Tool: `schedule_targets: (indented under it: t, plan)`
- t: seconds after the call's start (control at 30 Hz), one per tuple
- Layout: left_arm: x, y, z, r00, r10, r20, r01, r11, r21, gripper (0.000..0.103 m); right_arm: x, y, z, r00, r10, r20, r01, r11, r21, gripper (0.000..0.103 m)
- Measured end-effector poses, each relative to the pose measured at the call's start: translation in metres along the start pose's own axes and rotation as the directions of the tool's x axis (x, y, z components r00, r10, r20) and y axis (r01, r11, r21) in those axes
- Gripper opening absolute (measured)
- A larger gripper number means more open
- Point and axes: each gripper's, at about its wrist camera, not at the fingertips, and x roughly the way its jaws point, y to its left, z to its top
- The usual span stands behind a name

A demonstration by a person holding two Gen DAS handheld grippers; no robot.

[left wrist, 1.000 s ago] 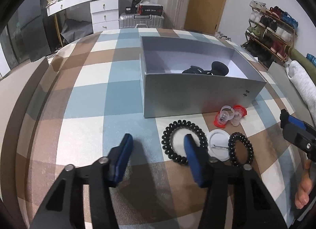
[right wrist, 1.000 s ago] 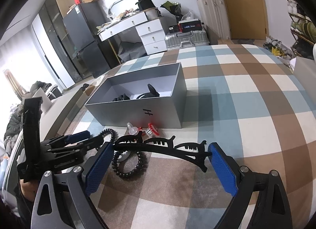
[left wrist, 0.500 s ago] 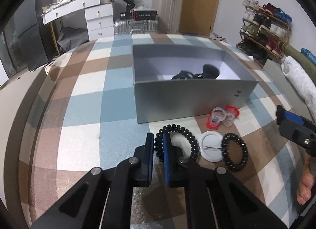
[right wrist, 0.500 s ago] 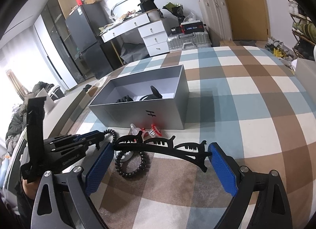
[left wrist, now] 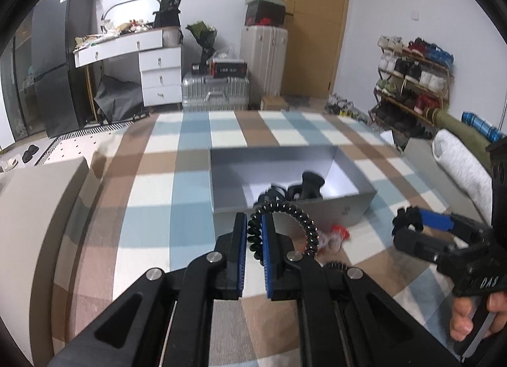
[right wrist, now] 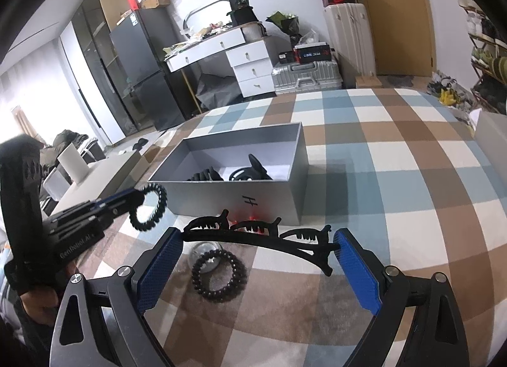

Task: Organize jewelry
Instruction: 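Carry the hair tie and long clip into the grey box and open both tools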

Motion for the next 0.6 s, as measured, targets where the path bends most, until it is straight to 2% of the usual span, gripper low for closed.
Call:
schedule_targets:
  t: [0.3, 0.6]
  plan:
    - [0.013, 0.009, 0.011, 0.998, 0.019, 0.052, -0.016, 0.998, -0.052, 0.004, 0.005, 0.01, 0.013, 0.999, 0.027, 0.029, -0.026, 0.999, -0.033, 0.096]
    - [0.021, 0.004, 0.021, 0.996, 0.04, 0.084, -0.036, 0.998, -0.048, 0.004, 0.017, 0.021, 0.032, 0.994, 0.066, 0.086, -0.061, 0.996, -0.057, 0.096]
